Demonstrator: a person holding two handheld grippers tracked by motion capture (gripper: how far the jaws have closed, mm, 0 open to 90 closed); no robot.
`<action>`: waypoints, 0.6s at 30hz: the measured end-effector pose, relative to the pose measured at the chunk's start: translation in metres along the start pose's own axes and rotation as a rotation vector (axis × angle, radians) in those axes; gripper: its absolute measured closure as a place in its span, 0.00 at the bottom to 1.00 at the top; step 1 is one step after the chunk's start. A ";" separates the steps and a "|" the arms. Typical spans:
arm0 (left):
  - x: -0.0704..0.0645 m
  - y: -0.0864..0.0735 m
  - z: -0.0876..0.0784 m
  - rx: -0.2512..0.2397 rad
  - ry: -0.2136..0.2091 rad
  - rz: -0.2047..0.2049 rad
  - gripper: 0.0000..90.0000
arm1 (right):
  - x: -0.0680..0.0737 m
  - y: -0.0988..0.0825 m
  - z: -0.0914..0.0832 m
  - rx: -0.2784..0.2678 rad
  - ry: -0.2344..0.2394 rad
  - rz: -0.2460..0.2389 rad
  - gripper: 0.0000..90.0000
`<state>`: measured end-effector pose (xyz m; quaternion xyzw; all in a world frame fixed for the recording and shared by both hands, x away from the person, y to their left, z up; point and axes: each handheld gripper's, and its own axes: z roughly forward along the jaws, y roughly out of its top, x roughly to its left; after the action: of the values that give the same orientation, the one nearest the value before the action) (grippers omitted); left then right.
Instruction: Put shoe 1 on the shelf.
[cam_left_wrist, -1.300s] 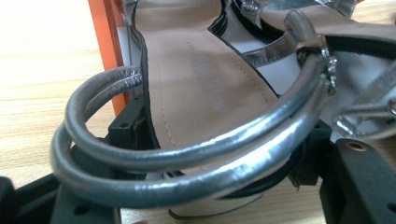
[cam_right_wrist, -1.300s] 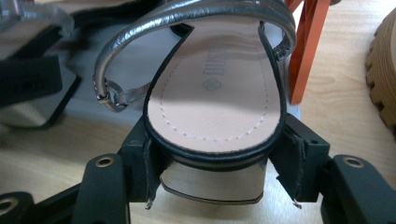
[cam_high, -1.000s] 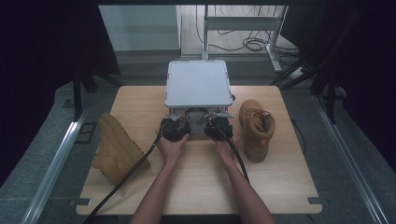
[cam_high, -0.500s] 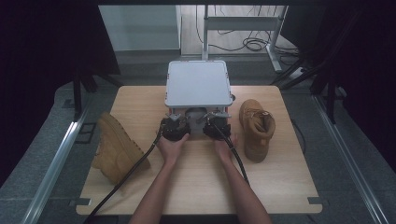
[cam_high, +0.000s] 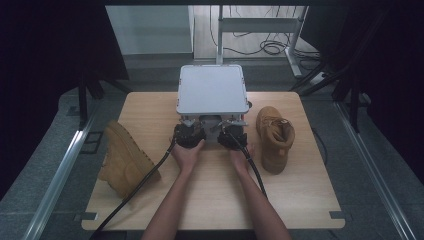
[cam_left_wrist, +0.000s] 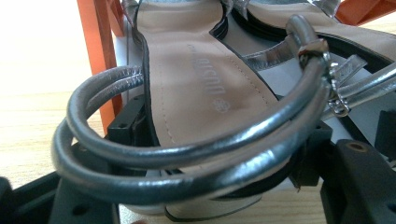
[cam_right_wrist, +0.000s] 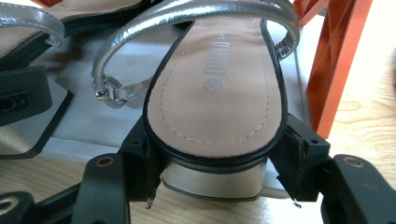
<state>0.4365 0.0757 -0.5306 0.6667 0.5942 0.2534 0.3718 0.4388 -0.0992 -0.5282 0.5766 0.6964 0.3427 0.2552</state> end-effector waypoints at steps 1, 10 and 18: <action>0.001 0.000 0.000 0.003 -0.006 -0.002 0.39 | 0.000 0.000 0.000 -0.001 0.000 0.000 0.44; 0.004 -0.003 -0.008 -0.004 -0.054 0.012 0.36 | 0.000 0.000 0.001 -0.002 0.018 0.011 0.43; 0.004 -0.007 -0.012 -0.005 -0.066 0.021 0.35 | -0.001 0.000 0.000 0.000 0.037 0.025 0.37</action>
<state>0.4237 0.0825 -0.5290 0.6799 0.5740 0.2365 0.3903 0.4388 -0.0999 -0.5284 0.5788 0.6938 0.3564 0.2382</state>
